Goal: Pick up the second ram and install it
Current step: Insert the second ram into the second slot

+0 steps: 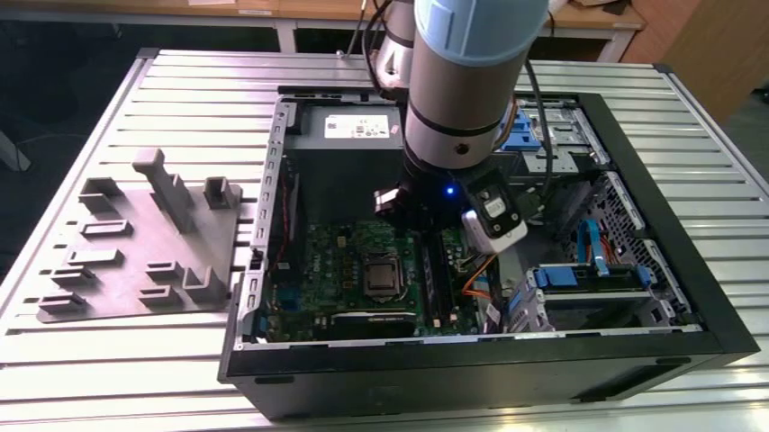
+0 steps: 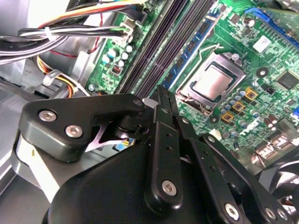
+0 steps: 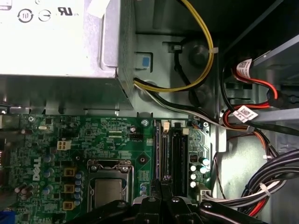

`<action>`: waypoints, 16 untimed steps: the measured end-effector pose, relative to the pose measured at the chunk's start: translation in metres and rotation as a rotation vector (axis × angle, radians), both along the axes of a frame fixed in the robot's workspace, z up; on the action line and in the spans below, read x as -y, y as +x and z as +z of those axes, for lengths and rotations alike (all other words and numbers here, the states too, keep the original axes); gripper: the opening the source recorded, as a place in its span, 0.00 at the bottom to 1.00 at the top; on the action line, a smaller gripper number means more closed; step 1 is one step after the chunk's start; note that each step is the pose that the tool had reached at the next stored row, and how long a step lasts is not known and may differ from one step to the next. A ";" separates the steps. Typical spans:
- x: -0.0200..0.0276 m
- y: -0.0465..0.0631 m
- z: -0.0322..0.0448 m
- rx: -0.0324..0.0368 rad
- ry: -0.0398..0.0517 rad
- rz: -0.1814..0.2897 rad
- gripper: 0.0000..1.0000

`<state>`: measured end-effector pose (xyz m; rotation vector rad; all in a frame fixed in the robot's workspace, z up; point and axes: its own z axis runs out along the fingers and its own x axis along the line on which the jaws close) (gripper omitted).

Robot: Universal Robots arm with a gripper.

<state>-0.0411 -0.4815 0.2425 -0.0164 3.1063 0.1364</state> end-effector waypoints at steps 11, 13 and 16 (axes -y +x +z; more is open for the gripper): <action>0.0017 0.003 -0.0013 -0.0009 -0.0491 0.000 0.11; 0.0018 0.003 -0.0014 -0.0009 -0.0528 0.000 0.11; 0.0018 0.003 -0.0014 -0.0009 -0.0529 0.000 0.11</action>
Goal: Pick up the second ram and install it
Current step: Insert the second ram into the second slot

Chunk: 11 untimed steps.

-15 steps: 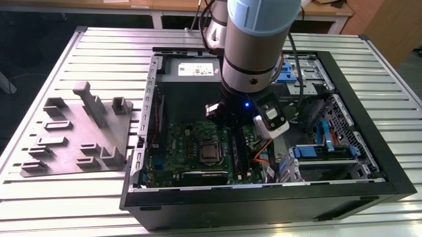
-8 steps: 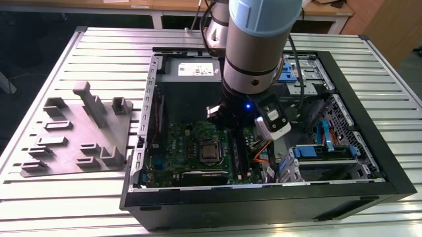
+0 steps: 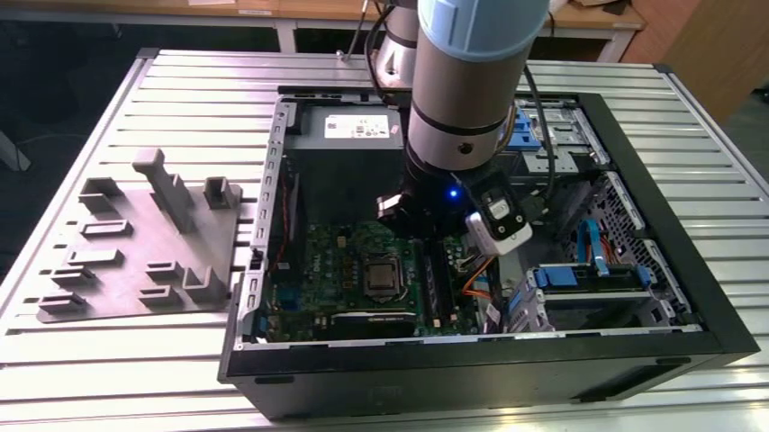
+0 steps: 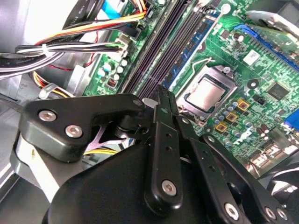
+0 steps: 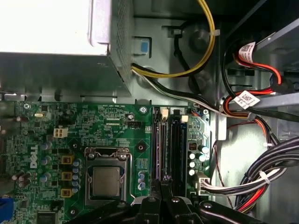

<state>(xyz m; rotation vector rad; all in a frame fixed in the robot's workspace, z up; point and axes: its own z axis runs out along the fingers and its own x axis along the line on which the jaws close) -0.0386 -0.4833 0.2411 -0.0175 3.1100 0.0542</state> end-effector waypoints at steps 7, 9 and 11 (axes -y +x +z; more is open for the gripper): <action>0.0000 0.000 -0.0029 0.0000 -0.0122 0.000 0.11; 0.0000 0.002 -0.0040 -0.0006 -0.0124 0.000 0.11; 0.0000 0.004 -0.0046 -0.0013 -0.0125 0.000 0.11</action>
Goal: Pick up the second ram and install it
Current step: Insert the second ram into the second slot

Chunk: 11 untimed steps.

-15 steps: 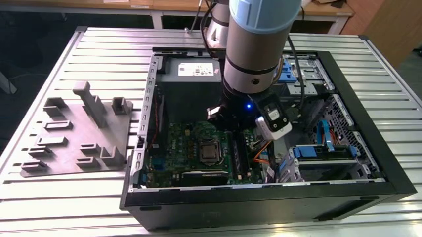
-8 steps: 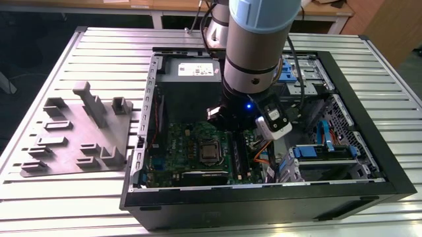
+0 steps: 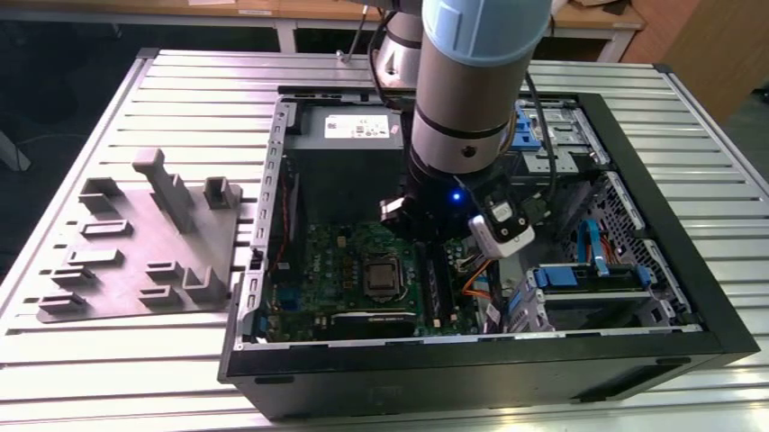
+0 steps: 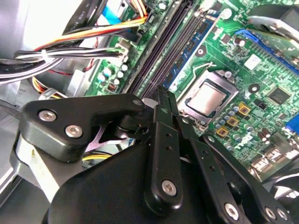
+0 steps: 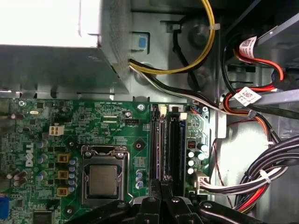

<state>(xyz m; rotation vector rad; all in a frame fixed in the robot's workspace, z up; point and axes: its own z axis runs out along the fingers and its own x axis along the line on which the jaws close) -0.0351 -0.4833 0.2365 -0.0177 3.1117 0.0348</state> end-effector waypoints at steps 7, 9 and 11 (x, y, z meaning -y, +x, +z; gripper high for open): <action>-0.0001 0.000 -0.0024 0.0001 0.0177 0.004 0.11; 0.0000 0.000 -0.0028 -0.0001 0.0176 0.006 0.11; 0.0000 0.000 -0.0031 -0.0002 0.0176 0.010 0.11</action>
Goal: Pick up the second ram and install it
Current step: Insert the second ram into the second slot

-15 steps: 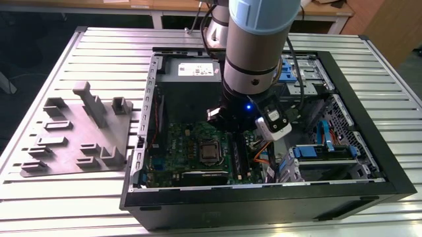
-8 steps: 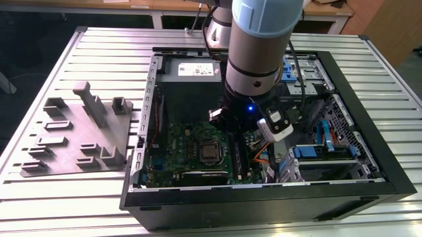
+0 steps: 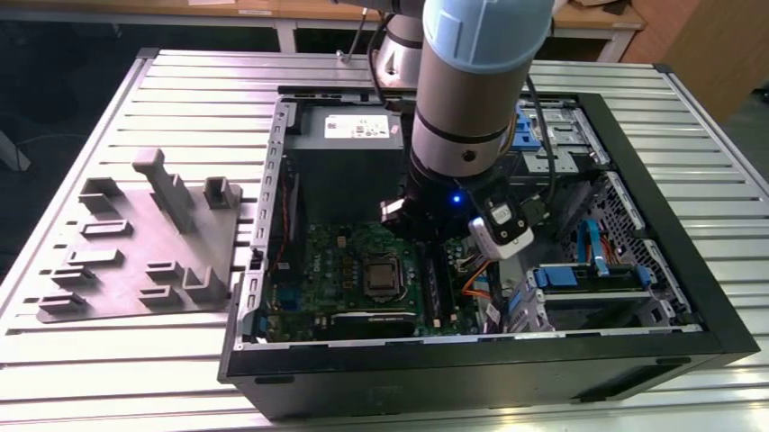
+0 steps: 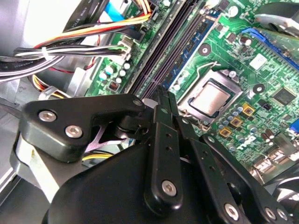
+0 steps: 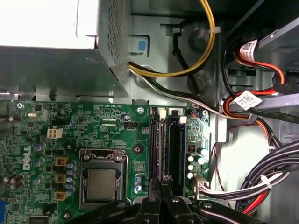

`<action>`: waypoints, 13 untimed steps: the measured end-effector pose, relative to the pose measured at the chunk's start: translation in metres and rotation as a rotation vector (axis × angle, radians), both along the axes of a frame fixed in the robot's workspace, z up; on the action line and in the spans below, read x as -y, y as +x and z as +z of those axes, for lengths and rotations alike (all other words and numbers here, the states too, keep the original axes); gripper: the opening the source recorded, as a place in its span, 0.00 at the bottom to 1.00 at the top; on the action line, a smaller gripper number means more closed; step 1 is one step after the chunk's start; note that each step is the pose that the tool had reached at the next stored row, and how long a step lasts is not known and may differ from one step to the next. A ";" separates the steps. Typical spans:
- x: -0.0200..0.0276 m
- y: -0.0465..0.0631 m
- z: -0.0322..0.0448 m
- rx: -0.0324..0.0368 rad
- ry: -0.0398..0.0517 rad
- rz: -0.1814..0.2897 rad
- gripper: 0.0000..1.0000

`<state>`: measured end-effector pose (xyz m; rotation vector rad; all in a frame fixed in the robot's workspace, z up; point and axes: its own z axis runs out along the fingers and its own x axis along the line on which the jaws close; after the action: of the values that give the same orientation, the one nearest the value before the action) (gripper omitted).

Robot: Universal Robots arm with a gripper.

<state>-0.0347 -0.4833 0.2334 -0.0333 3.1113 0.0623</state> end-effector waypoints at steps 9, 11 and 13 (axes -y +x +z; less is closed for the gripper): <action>0.0000 0.000 -0.0020 0.0000 0.0000 0.015 0.11; 0.0000 0.000 -0.0021 0.0000 0.0001 0.015 0.11; 0.0000 0.000 -0.0024 0.0001 0.0003 0.015 0.11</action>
<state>-0.0344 -0.4832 0.2310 -0.0560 3.1111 0.0631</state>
